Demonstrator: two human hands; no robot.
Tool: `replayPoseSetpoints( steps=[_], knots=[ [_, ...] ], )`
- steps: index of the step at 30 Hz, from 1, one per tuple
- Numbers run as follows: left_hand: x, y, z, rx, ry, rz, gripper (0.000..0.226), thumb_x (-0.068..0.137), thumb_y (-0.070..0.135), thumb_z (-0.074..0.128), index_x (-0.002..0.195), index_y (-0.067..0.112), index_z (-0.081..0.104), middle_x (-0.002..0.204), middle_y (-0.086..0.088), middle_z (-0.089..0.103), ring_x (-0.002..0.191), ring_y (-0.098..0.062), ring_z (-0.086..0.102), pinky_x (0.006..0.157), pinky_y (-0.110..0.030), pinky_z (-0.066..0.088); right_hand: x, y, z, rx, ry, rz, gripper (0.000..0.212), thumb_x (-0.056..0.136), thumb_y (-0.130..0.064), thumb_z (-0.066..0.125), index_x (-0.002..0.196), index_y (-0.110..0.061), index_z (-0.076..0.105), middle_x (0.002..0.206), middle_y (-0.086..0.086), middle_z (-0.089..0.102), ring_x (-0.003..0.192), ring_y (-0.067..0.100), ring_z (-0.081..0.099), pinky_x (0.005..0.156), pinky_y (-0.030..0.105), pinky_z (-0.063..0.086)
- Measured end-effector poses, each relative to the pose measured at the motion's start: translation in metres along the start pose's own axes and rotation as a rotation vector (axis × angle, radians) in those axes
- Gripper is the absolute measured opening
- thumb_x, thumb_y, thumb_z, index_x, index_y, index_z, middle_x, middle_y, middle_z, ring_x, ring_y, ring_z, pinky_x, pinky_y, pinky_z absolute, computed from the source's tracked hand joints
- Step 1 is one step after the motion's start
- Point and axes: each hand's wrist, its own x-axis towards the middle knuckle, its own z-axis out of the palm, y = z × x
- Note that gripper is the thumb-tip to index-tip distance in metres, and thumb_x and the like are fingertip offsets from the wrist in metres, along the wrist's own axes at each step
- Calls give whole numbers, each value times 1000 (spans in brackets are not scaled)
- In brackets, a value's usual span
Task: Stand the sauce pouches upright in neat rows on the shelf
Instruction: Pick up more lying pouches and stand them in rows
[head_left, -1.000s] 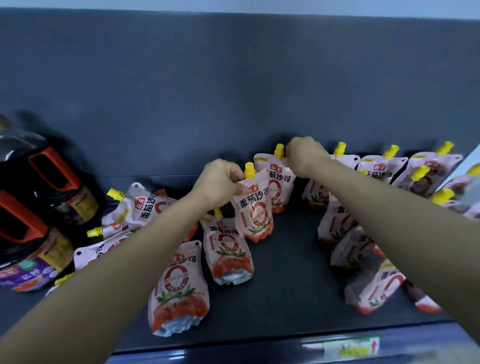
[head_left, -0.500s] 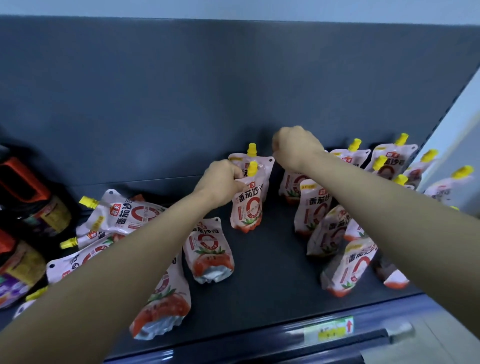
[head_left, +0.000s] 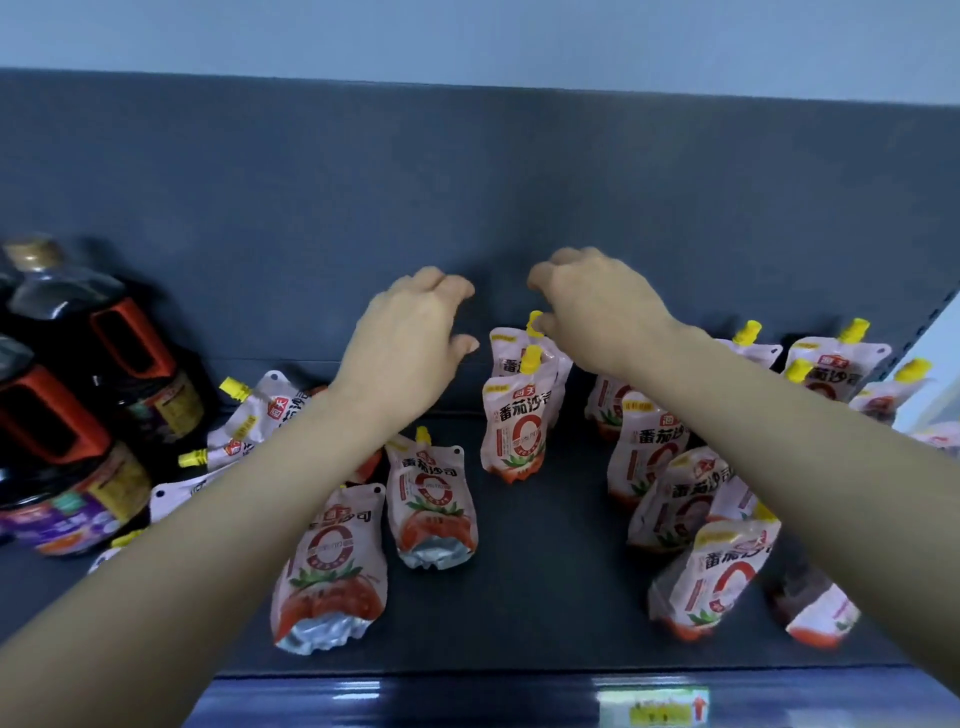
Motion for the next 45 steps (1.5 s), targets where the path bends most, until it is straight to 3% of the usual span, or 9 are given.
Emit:
replayPoseSetpoints(
  steps=[4, 9, 20, 29, 33, 38, 42, 45],
  knots=[
    [-12, 2, -29, 185, 224, 85, 45, 75, 15, 74, 115, 2, 58, 113, -19, 61, 99, -42, 58, 85, -46, 45, -4, -15, -19, -14, 76, -109, 34, 93, -26, 54, 122, -8, 52, 124, 10, 56, 116, 30, 51, 89, 39, 43],
    [-28, -1, -61, 312, 345, 118, 48, 71, 17, 74, 112, 0, 57, 112, -21, 60, 97, -43, 58, 83, -48, 45, -14, -31, -46, 24, 176, -147, 37, 94, -27, 53, 125, -9, 49, 126, 9, 56, 118, 31, 50, 92, 39, 41],
    [-95, -24, -112, 334, 347, 121, 52, 75, 24, 71, 119, 2, 54, 119, -20, 57, 105, -41, 55, 89, -49, 41, -44, -106, -66, 86, 138, -145, 42, 94, -31, 54, 128, -7, 50, 127, 11, 56, 119, 31, 51, 94, 42, 43],
    [-139, -59, -97, 319, 207, 141, 48, 71, 20, 73, 112, 0, 57, 112, -21, 60, 100, -42, 57, 86, -49, 43, -60, -130, -30, 92, -85, -12, 45, 93, -33, 56, 127, -4, 51, 124, 15, 56, 117, 35, 51, 90, 44, 46],
    [-143, -80, -71, 349, 79, 138, 45, 71, 16, 72, 111, 0, 59, 109, -21, 61, 98, -42, 58, 84, -47, 45, -57, -134, -5, 116, -204, -5, 45, 91, -30, 59, 127, -4, 51, 123, 17, 56, 116, 37, 51, 91, 43, 48],
    [-140, -101, -30, 282, -217, 22, 51, 83, 27, 63, 128, 8, 48, 128, -12, 51, 120, -33, 44, 98, -41, 32, -44, -131, 34, 324, -464, -34, 53, 89, -22, 63, 137, -6, 46, 137, 14, 53, 124, 31, 51, 103, 38, 44],
    [-135, -114, -3, 253, -342, -57, 49, 86, 37, 59, 126, 10, 49, 126, -11, 52, 119, -31, 45, 96, -40, 34, -25, -125, 67, 321, -585, -10, 58, 88, -18, 64, 141, -8, 42, 139, 12, 51, 124, 29, 52, 102, 35, 46],
    [-130, -122, 12, 260, -406, -96, 45, 89, 32, 55, 128, 11, 49, 129, -11, 51, 120, -31, 45, 98, -41, 34, -12, -124, 83, 266, -689, -39, 60, 88, -21, 65, 141, -8, 41, 139, 12, 51, 122, 29, 53, 100, 34, 47]
  ],
)
